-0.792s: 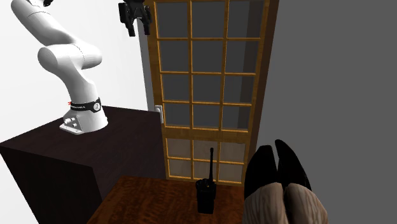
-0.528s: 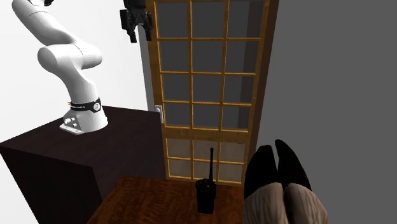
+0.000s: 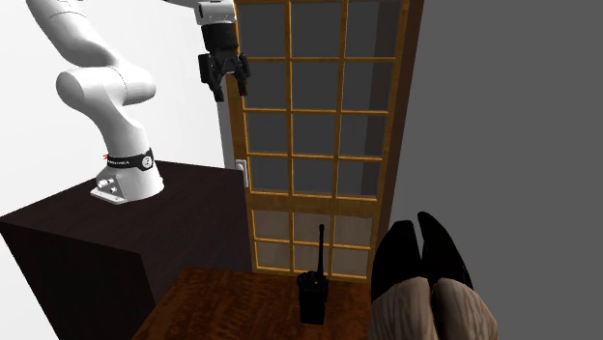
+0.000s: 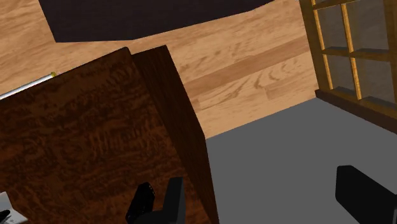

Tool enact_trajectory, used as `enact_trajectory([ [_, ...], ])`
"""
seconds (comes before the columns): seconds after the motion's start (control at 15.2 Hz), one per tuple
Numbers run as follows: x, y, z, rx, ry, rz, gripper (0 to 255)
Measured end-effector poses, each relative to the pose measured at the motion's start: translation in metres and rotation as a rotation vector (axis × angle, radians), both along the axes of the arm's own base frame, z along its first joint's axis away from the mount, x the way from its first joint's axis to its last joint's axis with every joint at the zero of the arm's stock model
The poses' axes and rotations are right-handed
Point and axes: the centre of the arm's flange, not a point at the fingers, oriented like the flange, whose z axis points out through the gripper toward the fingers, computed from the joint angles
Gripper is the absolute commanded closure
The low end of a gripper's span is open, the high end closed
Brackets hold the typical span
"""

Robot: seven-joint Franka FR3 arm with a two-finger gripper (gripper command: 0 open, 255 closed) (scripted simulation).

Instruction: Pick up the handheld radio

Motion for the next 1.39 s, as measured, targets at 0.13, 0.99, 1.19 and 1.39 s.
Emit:
enact_trajectory([
  [0.13, 0.013, -0.009, -0.017, -0.011, -0.017, -0.015, 0],
  [0.99, 0.096, -0.072, -0.137, -0.084, -0.125, -0.115, 0],
  [1.19, 0.115, -0.092, -0.167, -0.1, -0.148, -0.138, 0],
  [1.39, 0.139, -0.108, -0.189, -0.116, -0.174, -0.161, 0],
])
